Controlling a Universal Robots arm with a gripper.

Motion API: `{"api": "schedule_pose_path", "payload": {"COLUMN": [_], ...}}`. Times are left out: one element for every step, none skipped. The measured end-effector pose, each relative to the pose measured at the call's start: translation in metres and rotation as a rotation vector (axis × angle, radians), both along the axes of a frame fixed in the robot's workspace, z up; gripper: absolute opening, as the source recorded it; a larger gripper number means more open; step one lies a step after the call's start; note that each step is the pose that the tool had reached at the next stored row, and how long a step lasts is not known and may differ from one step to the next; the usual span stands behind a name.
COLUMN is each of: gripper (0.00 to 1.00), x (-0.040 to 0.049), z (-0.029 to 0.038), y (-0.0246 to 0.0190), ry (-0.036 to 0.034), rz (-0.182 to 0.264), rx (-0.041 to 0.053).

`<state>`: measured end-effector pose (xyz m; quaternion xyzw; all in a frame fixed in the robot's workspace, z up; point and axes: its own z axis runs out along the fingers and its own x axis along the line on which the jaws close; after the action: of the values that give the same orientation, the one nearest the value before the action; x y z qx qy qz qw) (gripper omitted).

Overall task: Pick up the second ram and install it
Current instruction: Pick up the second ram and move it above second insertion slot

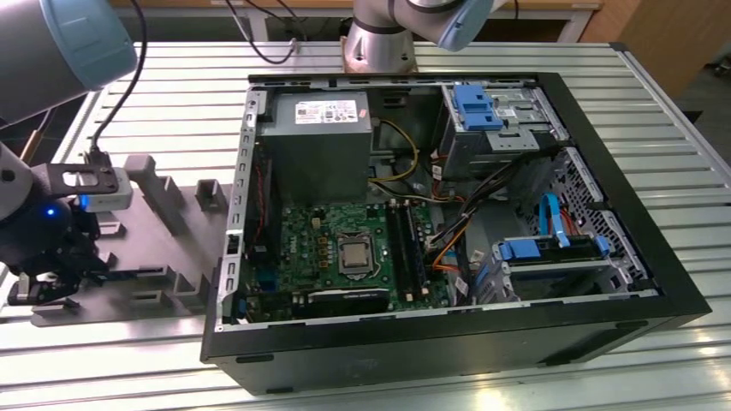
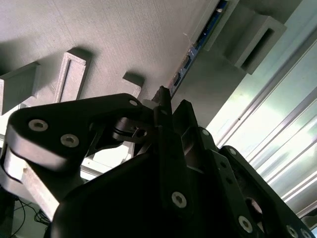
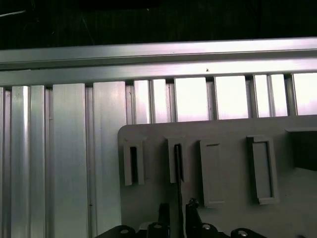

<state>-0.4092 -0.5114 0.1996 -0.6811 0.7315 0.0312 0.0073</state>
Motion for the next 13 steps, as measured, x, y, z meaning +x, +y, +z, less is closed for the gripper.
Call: {"api": "schedule_pose_path", "payload": {"gripper": [0.27, 0.27, 0.27, 0.27, 0.27, 0.27, 0.27, 0.27, 0.27, 0.27, 0.27, 0.27, 0.27], "x": [0.0000, 0.0000, -0.0004, -0.0012, -0.0018, -0.0020, -0.0020, -0.0020, -0.0020, -0.0020, -0.0020, -0.0020, -0.0020], "z": [0.0006, 0.0006, 0.0007, 0.0007, 0.0008, 0.0008, 0.0008, 0.0008, 0.0008, 0.0007, 0.0007, 0.0008, 0.0008], "y": [0.0000, 0.0000, 0.0000, 0.0000, 0.0000, 0.0000, 0.0000, 0.0000, 0.0000, 0.0000, 0.0000, 0.0000, 0.0001], "ry": [-0.0003, -0.0010, -0.0035, -0.0136, -0.0259, -0.0319, -0.0327, -0.0327, -0.0328, -0.0329, -0.0329, -0.0329, -0.0330], "rz": [0.000, 0.000, 0.000, 0.000, 0.000, 0.000, 0.000, 0.000, 0.000, 0.000, 0.000, 0.000, 0.000], "rx": [0.0001, 0.0002, 0.0001, 0.0000, -0.0001, -0.0002, -0.0001, -0.0002, -0.0001, -0.0001, -0.0001, -0.0001, 0.0000]}}
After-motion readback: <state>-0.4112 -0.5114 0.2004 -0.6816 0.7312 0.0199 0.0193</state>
